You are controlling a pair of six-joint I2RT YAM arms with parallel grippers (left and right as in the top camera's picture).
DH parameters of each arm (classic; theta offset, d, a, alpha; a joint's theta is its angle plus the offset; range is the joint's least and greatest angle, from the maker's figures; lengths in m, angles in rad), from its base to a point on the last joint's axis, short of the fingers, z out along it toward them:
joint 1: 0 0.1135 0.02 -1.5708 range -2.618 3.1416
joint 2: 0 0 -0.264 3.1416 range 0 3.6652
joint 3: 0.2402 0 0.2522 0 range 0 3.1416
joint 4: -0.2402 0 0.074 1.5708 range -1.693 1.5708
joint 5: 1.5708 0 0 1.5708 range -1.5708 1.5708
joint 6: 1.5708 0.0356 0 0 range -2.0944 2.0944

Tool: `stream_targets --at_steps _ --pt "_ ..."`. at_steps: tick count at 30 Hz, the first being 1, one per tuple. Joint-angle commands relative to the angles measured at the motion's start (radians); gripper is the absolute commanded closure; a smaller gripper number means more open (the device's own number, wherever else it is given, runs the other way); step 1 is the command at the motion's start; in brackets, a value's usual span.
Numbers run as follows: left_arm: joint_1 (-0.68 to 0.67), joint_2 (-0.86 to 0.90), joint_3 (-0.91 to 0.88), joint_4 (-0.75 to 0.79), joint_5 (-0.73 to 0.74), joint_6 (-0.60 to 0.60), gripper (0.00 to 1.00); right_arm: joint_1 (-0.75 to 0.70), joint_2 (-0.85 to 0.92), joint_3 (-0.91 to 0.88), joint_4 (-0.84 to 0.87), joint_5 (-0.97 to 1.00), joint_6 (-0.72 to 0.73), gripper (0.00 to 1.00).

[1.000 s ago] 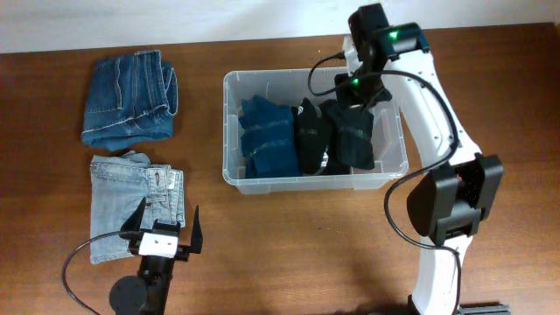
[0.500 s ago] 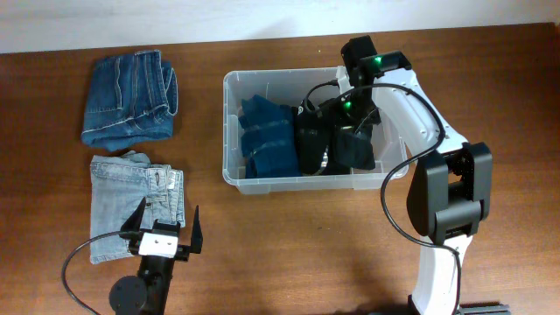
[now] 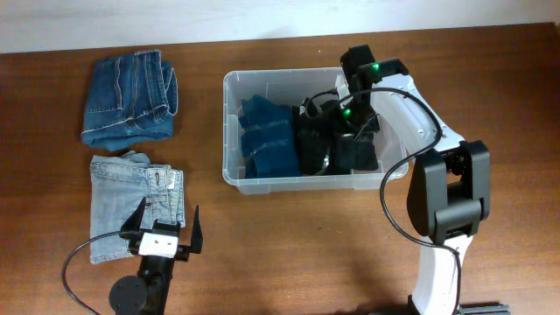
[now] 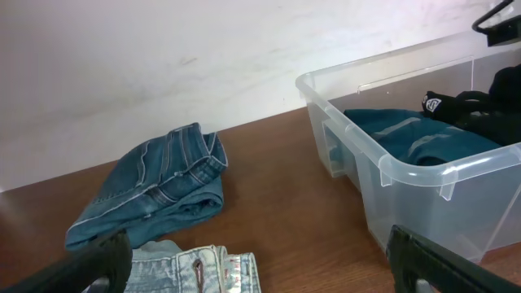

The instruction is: Pack container

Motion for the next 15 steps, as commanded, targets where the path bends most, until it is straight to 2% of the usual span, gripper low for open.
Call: stream_targets --at_steps 1,4,7,9,15 --pt "0.001 -0.007 -0.006 0.000 0.011 0.016 0.01 -0.006 0.000 -0.012 -0.019 -0.034 0.007 0.86" --pt "0.001 -0.007 -0.006 0.000 0.011 0.016 0.01 -0.008 -0.011 0.040 -0.053 -0.034 0.006 0.75" --pt "0.001 -0.007 -0.006 0.000 0.011 0.016 0.01 -0.008 -0.026 0.139 -0.117 -0.033 0.002 0.69" --pt "0.001 -0.007 -0.006 0.000 0.011 0.016 0.01 -0.008 -0.035 0.224 -0.171 -0.030 -0.001 0.62" --pt "0.001 -0.007 -0.006 0.000 0.011 0.016 0.01 -0.009 -0.045 0.512 -0.355 0.054 -0.024 0.25"
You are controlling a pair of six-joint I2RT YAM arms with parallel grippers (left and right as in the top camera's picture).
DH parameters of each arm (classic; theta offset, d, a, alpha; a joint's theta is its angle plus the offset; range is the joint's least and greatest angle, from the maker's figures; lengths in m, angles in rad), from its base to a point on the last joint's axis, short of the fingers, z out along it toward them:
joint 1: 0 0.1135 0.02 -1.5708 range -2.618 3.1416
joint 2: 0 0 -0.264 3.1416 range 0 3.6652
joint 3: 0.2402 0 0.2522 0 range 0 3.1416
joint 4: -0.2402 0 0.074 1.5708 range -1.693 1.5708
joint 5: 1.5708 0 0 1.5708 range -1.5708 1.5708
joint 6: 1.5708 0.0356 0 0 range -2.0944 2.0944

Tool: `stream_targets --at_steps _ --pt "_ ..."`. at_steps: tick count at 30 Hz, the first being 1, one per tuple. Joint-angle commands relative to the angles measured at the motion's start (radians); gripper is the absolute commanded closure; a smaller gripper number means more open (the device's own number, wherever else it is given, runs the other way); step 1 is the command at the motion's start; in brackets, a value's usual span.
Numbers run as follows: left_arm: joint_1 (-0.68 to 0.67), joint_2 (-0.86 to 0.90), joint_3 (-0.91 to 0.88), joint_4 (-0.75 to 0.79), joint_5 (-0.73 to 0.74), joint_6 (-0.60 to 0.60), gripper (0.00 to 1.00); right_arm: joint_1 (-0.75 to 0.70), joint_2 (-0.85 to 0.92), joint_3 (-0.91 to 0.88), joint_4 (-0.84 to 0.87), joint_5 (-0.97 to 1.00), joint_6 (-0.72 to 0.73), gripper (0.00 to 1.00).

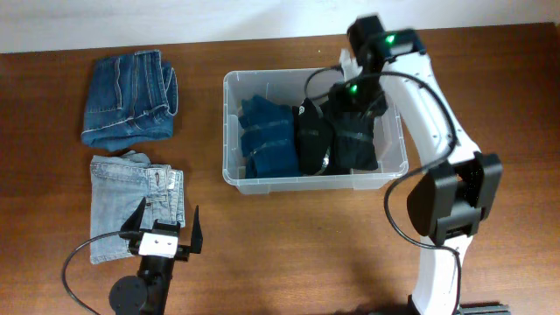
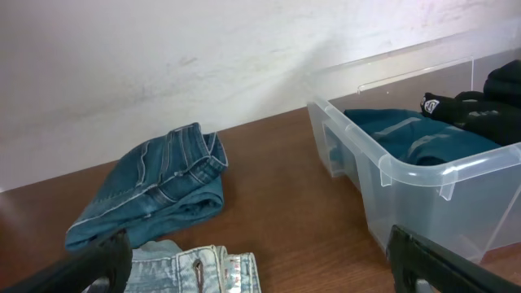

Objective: Pack container
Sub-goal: 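Release and move the right gripper away to the right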

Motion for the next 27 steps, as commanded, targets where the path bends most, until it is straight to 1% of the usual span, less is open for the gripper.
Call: stream_targets --at_steps 1,3,5,9,14,17,20,23,27 --pt "0.001 -0.007 -0.006 0.000 0.011 0.016 0.01 -0.011 -0.043 0.173 -0.077 0.110 -0.010 0.20" --pt "0.001 -0.007 -0.006 0.000 0.011 0.016 0.01 -0.020 -0.043 0.247 -0.129 0.206 -0.010 0.06" --pt "0.001 -0.007 -0.006 0.000 0.011 0.016 0.01 -0.035 -0.043 0.307 -0.176 0.284 -0.006 0.00" --pt "0.001 -0.007 -0.006 0.000 0.011 0.016 0.01 -0.093 -0.051 0.410 -0.272 0.343 0.024 0.01" --pt "0.001 -0.007 -0.006 0.000 0.011 0.016 0.01 -0.178 -0.151 0.404 -0.273 0.246 0.024 0.01" --pt "0.001 -0.007 -0.006 0.000 0.011 0.016 0.01 -0.217 -0.249 0.340 -0.272 0.247 0.018 0.01" --pt "0.001 -0.007 -0.006 0.000 0.011 0.016 0.01 -0.283 -0.354 0.240 -0.272 0.320 0.021 0.01" --pt "0.001 -0.007 -0.006 0.000 0.011 0.016 0.01 -0.417 -0.435 0.134 -0.272 0.340 0.074 0.01" --pt "0.001 -0.007 -0.006 0.000 0.011 0.016 0.01 -0.592 -0.452 0.066 -0.261 0.340 0.116 0.01"
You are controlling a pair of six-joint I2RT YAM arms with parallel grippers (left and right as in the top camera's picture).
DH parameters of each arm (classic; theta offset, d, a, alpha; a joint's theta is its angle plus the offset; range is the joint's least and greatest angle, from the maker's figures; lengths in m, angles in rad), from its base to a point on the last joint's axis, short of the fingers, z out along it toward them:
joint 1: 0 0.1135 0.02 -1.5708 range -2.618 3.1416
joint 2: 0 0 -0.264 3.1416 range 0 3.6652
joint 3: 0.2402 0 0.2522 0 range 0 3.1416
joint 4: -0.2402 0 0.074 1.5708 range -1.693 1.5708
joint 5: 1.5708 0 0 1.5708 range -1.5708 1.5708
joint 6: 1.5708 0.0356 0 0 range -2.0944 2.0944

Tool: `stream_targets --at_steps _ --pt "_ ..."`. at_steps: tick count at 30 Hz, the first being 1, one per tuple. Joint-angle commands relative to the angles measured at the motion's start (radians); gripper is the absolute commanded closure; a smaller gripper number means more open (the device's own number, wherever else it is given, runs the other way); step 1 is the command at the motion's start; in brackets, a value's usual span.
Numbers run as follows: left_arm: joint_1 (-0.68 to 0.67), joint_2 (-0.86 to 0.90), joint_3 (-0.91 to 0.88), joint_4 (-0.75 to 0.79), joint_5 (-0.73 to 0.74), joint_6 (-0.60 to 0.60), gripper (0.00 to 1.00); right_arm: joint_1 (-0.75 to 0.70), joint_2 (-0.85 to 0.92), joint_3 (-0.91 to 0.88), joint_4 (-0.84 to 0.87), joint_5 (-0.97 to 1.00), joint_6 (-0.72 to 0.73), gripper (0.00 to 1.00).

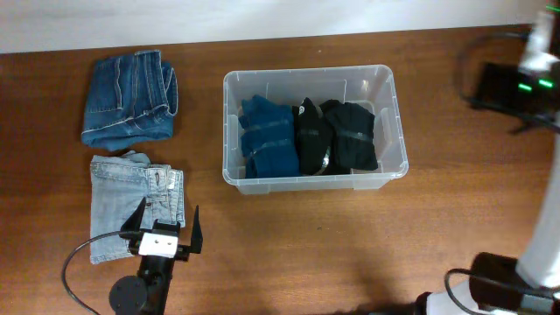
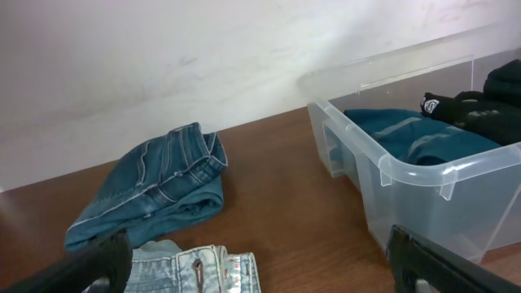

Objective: Pack container
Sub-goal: 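Release and move the right gripper away to the right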

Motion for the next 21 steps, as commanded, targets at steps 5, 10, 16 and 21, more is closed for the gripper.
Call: stream_targets --at_steps 5,10,16,21 --pt "0.001 -0.007 -0.006 0.000 0.011 0.016 0.01 -0.268 0.027 -0.120 0.011 0.027 0.159 0.01" --pt "0.001 -0.007 -0.006 0.000 0.011 0.016 0.01 -0.341 0.040 -0.177 0.031 0.027 0.203 0.01" --pt "0.001 -0.007 -0.006 0.000 0.011 0.016 0.01 -0.349 0.044 -0.218 0.032 0.012 0.202 0.01" --pt "0.001 -0.007 -0.006 0.001 0.011 0.016 0.01 -0.349 0.044 -0.218 0.032 0.012 0.202 0.01"
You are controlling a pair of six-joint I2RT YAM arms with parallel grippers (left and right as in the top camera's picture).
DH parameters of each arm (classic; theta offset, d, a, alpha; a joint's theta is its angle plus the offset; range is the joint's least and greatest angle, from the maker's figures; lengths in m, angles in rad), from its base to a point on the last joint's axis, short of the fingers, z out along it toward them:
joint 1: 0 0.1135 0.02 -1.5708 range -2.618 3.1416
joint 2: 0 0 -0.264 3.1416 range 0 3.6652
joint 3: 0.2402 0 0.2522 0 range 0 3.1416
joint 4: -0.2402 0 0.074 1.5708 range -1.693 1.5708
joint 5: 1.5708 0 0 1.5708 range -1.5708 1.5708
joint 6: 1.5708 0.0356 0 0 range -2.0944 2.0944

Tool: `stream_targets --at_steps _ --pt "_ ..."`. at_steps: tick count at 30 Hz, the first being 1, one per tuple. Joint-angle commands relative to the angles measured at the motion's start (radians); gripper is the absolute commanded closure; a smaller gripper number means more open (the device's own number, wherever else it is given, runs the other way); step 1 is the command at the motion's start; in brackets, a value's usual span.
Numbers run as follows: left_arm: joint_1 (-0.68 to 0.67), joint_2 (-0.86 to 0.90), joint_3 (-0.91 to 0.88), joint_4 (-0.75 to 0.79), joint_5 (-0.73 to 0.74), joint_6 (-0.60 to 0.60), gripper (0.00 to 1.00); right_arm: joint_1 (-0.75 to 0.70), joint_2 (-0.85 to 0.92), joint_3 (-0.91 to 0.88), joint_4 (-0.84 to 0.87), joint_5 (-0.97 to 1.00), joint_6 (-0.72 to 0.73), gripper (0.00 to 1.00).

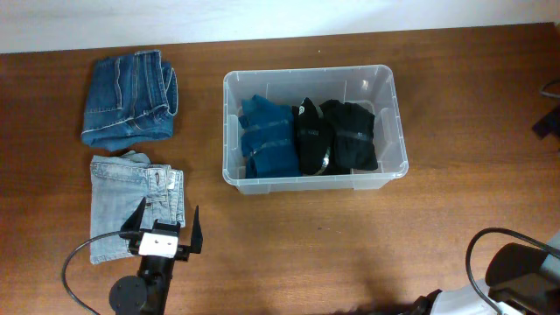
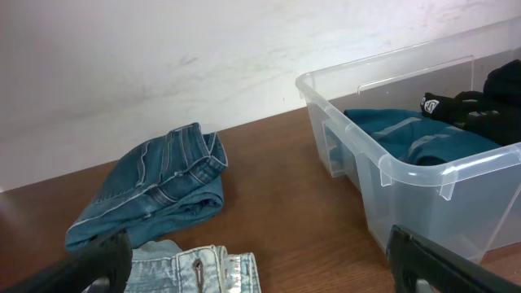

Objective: Pack container
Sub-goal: 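Release and move the right gripper away to the right, then move the left gripper down to the light-blue jeans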

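A clear plastic container (image 1: 229, 131) sits mid-table, holding a folded blue garment (image 1: 267, 138) and two black ones (image 1: 337, 136). In the left wrist view the container (image 2: 423, 175) is at right, with the blue garment (image 2: 407, 134) inside. Dark blue jeans (image 1: 129, 96) lie folded at far left, and light blue jeans (image 1: 131, 203) lie nearer. My left gripper (image 1: 164, 229) stands open at the light jeans' right edge, its fingers (image 2: 98, 260) wide apart. The right gripper is out of view.
The right arm's base (image 1: 525, 271) and a cable show at the bottom right corner. A white wall (image 2: 203, 49) runs along the table's far edge. Bare brown wood lies in front of the container.
The right arm, which stood at the right edge of the overhead view, has left the frame almost wholly. The left gripper and all clothes are as they were.
The right gripper was first down in the container's right part on the black clothes. Then it was higher, over the container's back right. Later it was off at the table's right edge, and now it is out of view. The left arm stayed still.
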Motion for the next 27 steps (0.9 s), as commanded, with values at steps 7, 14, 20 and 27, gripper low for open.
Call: stream_targets --at_steps 7,14,20,27 --pt "0.001 -0.007 -0.006 0.002 -0.003 0.015 0.01 -0.002 0.004 -0.006 0.004 0.002 0.014 0.01" --pt "0.001 -0.007 0.014 0.050 0.113 0.011 0.01 -0.002 0.004 -0.006 0.004 0.002 0.014 0.02" --pt "0.013 0.036 0.158 0.036 0.071 0.008 0.01 -0.002 0.004 -0.006 0.004 0.002 0.014 0.01" --pt "0.076 0.383 0.552 -0.241 -0.061 0.030 0.00 -0.002 0.004 -0.006 0.004 0.002 0.014 0.02"
